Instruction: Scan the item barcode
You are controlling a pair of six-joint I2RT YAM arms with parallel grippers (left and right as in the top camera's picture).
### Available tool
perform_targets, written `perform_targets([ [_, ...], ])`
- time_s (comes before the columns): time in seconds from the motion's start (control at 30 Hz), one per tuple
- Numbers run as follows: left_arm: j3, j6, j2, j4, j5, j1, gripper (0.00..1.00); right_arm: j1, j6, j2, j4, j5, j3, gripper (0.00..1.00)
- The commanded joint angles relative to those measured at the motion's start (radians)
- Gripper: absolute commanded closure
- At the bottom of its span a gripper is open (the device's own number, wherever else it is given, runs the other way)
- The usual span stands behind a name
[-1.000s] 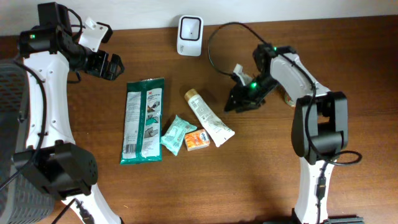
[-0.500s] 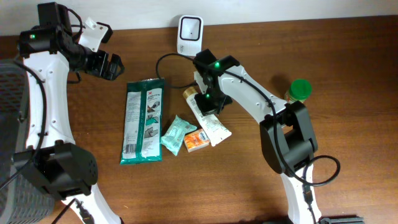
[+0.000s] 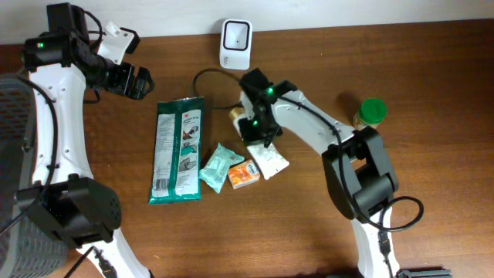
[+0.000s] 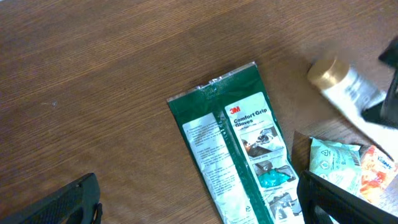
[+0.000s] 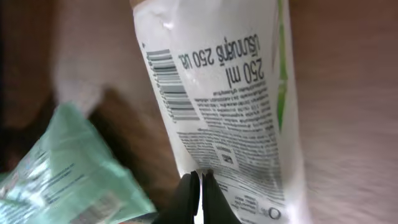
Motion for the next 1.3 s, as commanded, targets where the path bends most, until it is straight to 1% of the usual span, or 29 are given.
perform_targets([
  [0.0,0.007,0.016,-0.010,-0.001,0.004,0.003,0.01,-0.091,0.112,0.026,-0.009,0.069,0.026,0.96],
  [0.03,0.007,0.016,-0.010,-0.001,0.004,0.003,0.01,-0.106,0.115,0.026,-0.009,0.057,0.027,0.96],
  [0.07,0.007,0.016,-0.010,-0.001,0.004,0.003,0.01,-0.113,0.069,0.015,-0.035,0.050,0.046,0.94],
  [0.1,0.007,0.016,-0.010,-0.001,0.004,0.003,0.01,-0.113,0.025,-0.027,-0.100,0.020,0.098,0.89],
  [0.13,0.007,0.016,-0.010,-0.001,0.004,0.003,0.01,-0.118,0.025,-0.066,-0.138,0.016,0.122,0.87],
  [0.17,0.007,0.016,-0.010,-0.001,0.004,0.003,0.01,-0.129,0.025,-0.112,-0.170,0.016,0.130,0.80],
  [0.2,0.007,0.016,-0.010,-0.001,0.004,0.003,0.01,-0.150,0.026,-0.164,-0.214,0.016,0.130,0.62],
  [0.23,0.007,0.016,-0.010,-0.001,0.004,0.003,0.01,-0.185,0.029,-0.201,-0.282,0.008,0.130,0.20],
  [0.27,0.007,0.016,-0.010,-0.001,0.004,0.003,0.01,-0.212,0.029,-0.204,-0.329,-0.002,0.129,0.01],
  [0.3,0.007,0.016,-0.010,-0.001,0.004,0.003,0.01,-0.236,0.025,-0.200,-0.334,-0.011,0.099,0.02],
  [0.33,0.007,0.016,-0.010,-0.001,0.004,0.003,0.01,-0.255,-0.024,-0.200,-0.319,-0.062,0.050,0.02],
  [0.37,0.007,0.016,-0.010,-0.001,0.004,0.003,0.01,-0.270,-0.059,-0.200,-0.286,-0.121,0.003,0.14],
  [0.4,0.007,0.016,-0.010,-0.001,0.004,0.003,0.01,-0.291,-0.105,-0.200,-0.222,-0.217,-0.064,0.29],
  [0.43,0.007,0.016,-0.010,-0.001,0.004,0.003,0.01,-0.308,-0.129,-0.200,-0.166,-0.276,-0.118,0.35],
  [0.47,0.007,0.016,-0.010,-0.001,0.004,0.003,0.01,-0.330,-0.134,-0.200,-0.086,-0.334,-0.189,0.35],
  [0.53,0.007,0.016,-0.010,-0.001,0.004,0.003,0.01,-0.342,-0.137,-0.200,0.085,-0.357,-0.325,0.34],
  [0.63,0.007,0.016,-0.010,-0.001,0.004,0.003,0.01,-0.342,-0.129,-0.198,0.233,-0.363,-0.407,0.34],
  [0.7,0.007,0.016,-0.010,-0.001,0.004,0.003,0.01,-0.340,-0.128,-0.168,0.328,-0.444,-0.435,0.36],
  [0.8,0.007,0.016,-0.010,-0.001,0.004,0.003,0.01,-0.294,-0.029,-0.090,0.418,-0.446,-0.435,0.45],
  [0.87,0.007,0.016,-0.010,-0.001,0.004,0.003,0.01,-0.265,0.058,-0.047,0.475,-0.418,-0.435,0.58],
  [0.9,0.007,0.016,-0.010,-0.001,0.004,0.003,0.01,-0.258,0.093,-0.023,0.479,-0.385,-0.436,0.71],
  [0.93,0.007,0.016,-0.010,-0.001,0.004,0.003,0.01,-0.259,0.118,-0.011,0.480,-0.378,-0.436,0.78],
  [0.97,0.007,0.016,-0.010,-0.001,0.004,0.003,0.01,-0.265,0.143,-0.005,0.481,-0.375,-0.436,0.95],
  [1.07,0.007,0.016,-0.010,-0.001,0.004,0.003,0.01,-0.290,0.155,-0.019,0.462,-0.383,-0.435,0.96],
  [1.13,0.007,0.016,-0.010,-0.001,0.004,0.003,0.01,-0.292,0.085,-0.090,0.354,-0.328,-0.403,0.96],
  [1.17,0.007,0.016,-0.010,-0.001,0.004,0.003,0.01,-0.276,0.031,-0.172,0.183,-0.196,-0.333,0.96],
  [1.2,0.007,0.016,-0.010,-0.001,0.004,0.003,0.01,-0.255,-0.021,-0.219,0.043,-0.082,-0.273,0.96],
  [1.23,0.007,0.016,-0.010,-0.001,0.004,0.003,0.01,-0.230,-0.045,-0.232,-0.040,0.025,-0.239,0.96],
  [1.27,0.007,0.016,-0.010,-0.001,0.004,0.003,0.01,-0.199,-0.051,-0.232,-0.086,0.129,-0.228,0.96],
])
